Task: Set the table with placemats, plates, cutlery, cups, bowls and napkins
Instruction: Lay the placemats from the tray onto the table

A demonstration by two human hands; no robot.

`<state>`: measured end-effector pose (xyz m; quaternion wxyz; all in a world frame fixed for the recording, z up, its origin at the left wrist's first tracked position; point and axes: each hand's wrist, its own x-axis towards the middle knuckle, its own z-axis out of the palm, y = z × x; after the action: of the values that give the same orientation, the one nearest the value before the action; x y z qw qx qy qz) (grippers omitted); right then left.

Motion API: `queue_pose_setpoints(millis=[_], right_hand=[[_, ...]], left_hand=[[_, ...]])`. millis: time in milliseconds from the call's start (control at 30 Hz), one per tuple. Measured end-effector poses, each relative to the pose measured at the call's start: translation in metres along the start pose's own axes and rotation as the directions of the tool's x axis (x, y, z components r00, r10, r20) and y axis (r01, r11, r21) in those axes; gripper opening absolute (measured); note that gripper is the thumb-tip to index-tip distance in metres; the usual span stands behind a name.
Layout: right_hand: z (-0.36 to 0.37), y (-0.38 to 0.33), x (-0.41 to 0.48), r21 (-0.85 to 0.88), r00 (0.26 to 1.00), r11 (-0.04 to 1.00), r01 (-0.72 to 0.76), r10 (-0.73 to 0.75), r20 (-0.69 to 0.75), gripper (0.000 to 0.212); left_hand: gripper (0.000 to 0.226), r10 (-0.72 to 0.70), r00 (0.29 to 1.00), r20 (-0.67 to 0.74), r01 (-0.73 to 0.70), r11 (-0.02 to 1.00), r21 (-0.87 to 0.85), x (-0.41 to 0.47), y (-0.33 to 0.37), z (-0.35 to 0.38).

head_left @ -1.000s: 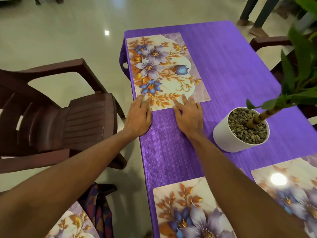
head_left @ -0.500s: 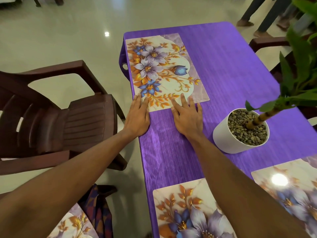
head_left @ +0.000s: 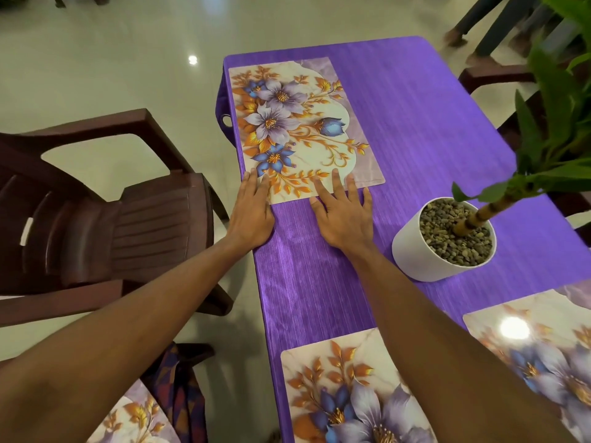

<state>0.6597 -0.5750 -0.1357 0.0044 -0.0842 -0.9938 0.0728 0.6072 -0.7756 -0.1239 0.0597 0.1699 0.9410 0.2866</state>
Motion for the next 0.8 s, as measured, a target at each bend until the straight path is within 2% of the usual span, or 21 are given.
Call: queue_pose_setpoints(millis=[100,233,333,433,633,733,800], right_hand=[[0.000,0.000,-0.003,0.041,0.999,0.999,0.006,-0.004,-0.049,0.062],[-0.007,-0.002,-0.010,0.210,0.983,0.978,-0.013,0.051,-0.178,0.054],[-0.011,-0.010,-0.019,0.225,0.984,0.974,-0.014,0.053,-0.168,0.048],[-0.012,-0.030,-0.048,0.213,0.996,0.977,0.016,0.002,-0.085,0.048],[-0.026,-0.116,-0.168,0.262,0.966,0.940,0.218,-0.245,0.077,0.039],[-0.025,-0.172,-0.244,0.400,0.927,0.858,0.322,-0.372,0.052,0.030],[-0.009,-0.202,-0.299,0.529,0.905,0.797,0.292,-0.409,0.119,0.028]], left_hand=[[0.063,-0.001,1.000,-0.008,0.000,1.000,-0.027,-0.005,0.001,-0.004],[0.062,-0.028,0.999,-0.026,0.025,0.994,-0.102,-0.029,-0.009,-0.013],[0.055,0.008,0.999,-0.036,-0.012,0.996,-0.085,-0.066,-0.034,-0.017],[0.042,-0.037,0.998,-0.047,0.033,0.996,-0.087,-0.123,-0.061,-0.017],[0.039,-0.296,0.955,0.036,0.298,0.942,-0.154,-0.305,-0.111,-0.025],[0.035,-0.482,0.875,-0.034,0.470,0.865,-0.173,-0.414,-0.125,-0.031],[0.025,-0.562,0.825,-0.062,0.547,0.821,-0.162,-0.488,-0.133,-0.031]])
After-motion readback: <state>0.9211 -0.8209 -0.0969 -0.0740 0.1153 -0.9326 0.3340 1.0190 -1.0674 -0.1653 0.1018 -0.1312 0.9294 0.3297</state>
